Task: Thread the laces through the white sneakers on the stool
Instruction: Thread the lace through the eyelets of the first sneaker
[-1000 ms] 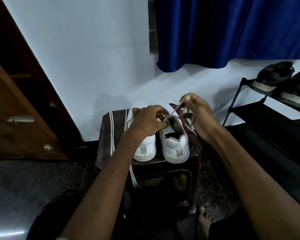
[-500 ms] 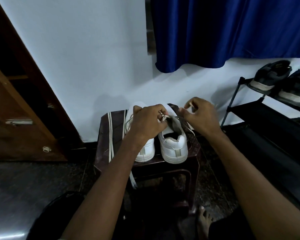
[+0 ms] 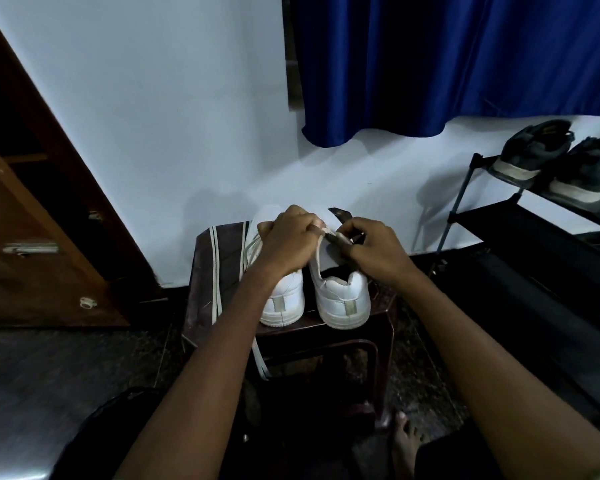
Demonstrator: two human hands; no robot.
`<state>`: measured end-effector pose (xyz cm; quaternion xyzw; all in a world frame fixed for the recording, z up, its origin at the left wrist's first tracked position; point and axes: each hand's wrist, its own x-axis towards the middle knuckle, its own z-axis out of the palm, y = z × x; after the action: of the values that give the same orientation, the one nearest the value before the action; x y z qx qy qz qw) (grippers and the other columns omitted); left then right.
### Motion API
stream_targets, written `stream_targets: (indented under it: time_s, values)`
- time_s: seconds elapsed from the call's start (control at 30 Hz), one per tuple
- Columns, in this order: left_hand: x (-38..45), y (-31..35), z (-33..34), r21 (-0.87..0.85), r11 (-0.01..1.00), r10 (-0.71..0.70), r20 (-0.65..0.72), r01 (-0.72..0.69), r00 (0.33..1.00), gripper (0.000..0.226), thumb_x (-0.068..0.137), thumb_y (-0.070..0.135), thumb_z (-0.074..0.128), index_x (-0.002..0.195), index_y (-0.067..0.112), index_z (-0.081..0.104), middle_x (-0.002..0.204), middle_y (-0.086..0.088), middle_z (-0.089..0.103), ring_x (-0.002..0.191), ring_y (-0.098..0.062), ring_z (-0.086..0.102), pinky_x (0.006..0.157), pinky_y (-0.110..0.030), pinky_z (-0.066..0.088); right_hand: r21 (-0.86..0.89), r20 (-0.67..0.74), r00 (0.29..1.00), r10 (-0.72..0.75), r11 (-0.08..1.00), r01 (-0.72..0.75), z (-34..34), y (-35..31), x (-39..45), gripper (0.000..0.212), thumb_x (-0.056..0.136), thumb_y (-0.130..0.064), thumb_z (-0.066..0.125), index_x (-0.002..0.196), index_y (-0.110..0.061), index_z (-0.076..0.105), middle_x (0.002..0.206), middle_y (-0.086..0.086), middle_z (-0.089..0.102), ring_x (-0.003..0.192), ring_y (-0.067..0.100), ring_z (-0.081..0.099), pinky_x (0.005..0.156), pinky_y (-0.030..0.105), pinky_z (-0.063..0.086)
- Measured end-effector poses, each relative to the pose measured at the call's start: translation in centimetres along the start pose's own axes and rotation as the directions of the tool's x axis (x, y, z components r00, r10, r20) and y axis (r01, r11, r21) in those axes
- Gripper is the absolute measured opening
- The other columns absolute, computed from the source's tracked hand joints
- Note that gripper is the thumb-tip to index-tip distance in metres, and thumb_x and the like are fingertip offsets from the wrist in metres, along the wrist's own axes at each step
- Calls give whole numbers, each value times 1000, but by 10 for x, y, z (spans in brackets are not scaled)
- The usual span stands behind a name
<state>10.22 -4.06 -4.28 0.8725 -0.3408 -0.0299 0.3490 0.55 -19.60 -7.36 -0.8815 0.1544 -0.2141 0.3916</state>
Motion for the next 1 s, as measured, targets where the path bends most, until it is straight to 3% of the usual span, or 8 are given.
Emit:
stream_targets:
  time_s: [0.13, 0.23, 0.43, 0.57, 0.63, 0.77, 0.87, 1.0]
  values:
    - [-6, 6, -15, -434, 884, -186, 14, 173, 982, 47, 97, 64, 52, 80, 25, 71, 96, 12, 73, 118, -19, 60, 108, -41, 36, -34, -129, 991, 27, 999, -32, 17, -7, -7, 14, 79, -37, 67, 84, -23, 65, 82, -9, 69, 78, 17, 65, 69, 36, 51]
    - [-14, 12, -23, -630, 768, -144, 4, 114, 990, 49, 101, 49, 60, 69, 12, 67, 75, -1, 71, 83, -14, 66, 88, -32, 45, -71, -147, 989, 0, 997, -10, 19, -12, -10, 9, 82, -27, 68, 87, -21, 65, 86, -5, 68, 80, 20, 62, 68, 36, 49]
    - [-20, 18, -23, -164, 986, 54, 133, -31, 990, 41, 98, 46, 68, 67, 20, 76, 49, 8, 53, 45, -5, 42, 57, -25, 39, -130, -139, 989, -41, 991, 23, 19, -13, -12, 24, 78, -44, 54, 86, -23, 60, 87, -6, 65, 78, 20, 60, 62, 34, 41]
    - [-21, 34, -27, -713, 698, 71, -17, -62, 997, 38, 108, 26, 56, 73, 12, 62, 84, -2, 68, 83, -11, 65, 85, -24, 50, -112, -131, 991, -31, 994, 16, 16, -16, -12, 28, 74, -45, 54, 89, -23, 61, 89, -5, 65, 79, 22, 60, 64, 34, 40]
    - [-19, 33, -31, -832, 555, -12, -20, -10, 1000, 40, 111, 27, 49, 76, 9, 55, 79, -10, 64, 77, -21, 65, 78, -28, 55, -115, -135, 990, -31, 993, 16, 15, -18, -12, 25, 73, -41, 56, 87, -21, 62, 88, -4, 66, 79, 23, 59, 64, 33, 38]
    - [-14, 12, -23, -157, 987, -7, -162, -18, 987, 35, 98, 52, 63, 88, 18, 58, 62, 3, 64, 63, -20, 64, 69, -34, 49, -141, -117, 992, -50, 989, 33, 17, -17, -11, 29, 73, -37, 53, 95, -21, 65, 90, -5, 66, 82, 22, 61, 67, 36, 48]
    - [-15, 6, -14, 195, 973, 145, -87, -125, 986, 44, 87, 55, 72, 112, 24, 51, 62, 8, 57, 66, -23, 61, 81, -40, 46, -139, -117, 993, -30, 990, 13, 18, -14, -10, 31, 77, -37, 53, 101, -22, 66, 92, -6, 66, 86, 22, 62, 71, 39, 52]
    - [-11, -2, -14, 244, 928, 309, -88, -281, 947, 21, 85, 48, 79, 90, 30, 70, 52, 10, 51, 60, -17, 57, 91, -39, 46, -131, -99, 995, -23, 991, 10, 17, -15, -9, 43, 77, -37, 52, 115, -22, 67, 97, -6, 67, 90, 20, 62, 77, 43, 54]
